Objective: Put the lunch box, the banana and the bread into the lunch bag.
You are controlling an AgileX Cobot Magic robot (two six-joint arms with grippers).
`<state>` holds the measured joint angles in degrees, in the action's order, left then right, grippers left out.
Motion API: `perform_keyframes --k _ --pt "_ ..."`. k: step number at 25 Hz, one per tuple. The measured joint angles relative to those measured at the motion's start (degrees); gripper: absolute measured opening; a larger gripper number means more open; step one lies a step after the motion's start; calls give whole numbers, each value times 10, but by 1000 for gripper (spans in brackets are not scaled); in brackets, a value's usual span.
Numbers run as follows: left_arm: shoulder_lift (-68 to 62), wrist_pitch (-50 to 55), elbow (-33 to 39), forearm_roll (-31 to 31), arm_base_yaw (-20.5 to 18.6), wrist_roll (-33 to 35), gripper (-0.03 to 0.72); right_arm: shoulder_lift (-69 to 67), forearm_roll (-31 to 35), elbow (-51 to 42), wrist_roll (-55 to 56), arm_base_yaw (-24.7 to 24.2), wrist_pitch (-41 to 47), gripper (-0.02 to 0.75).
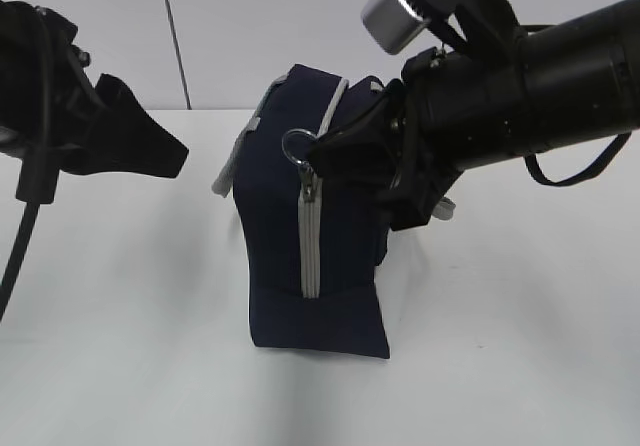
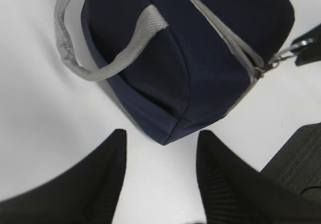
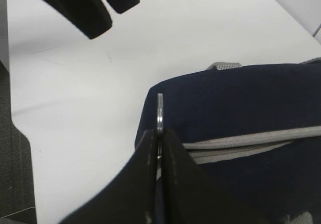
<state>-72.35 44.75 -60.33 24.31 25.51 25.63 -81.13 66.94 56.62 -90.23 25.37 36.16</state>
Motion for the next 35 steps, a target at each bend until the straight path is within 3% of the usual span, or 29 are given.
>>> perform_keyframes --k 10,16,19,25,35 --pt "0 -39 63 132 0 116 337 0 7 22 0 0 -66 0" --pt "0 -90 104 299 0 268 337 0 11 23 0 0 -74 0" --pt "0 -109 124 346 0 316 337 0 12 23 0 0 -75 0" --pt "-10 -134 131 391 0 342 336 -1 12 23 0 0 -78 0" --pt "-46 -128 131 397 0 372 336 -2 17 23 0 0 -78 0"
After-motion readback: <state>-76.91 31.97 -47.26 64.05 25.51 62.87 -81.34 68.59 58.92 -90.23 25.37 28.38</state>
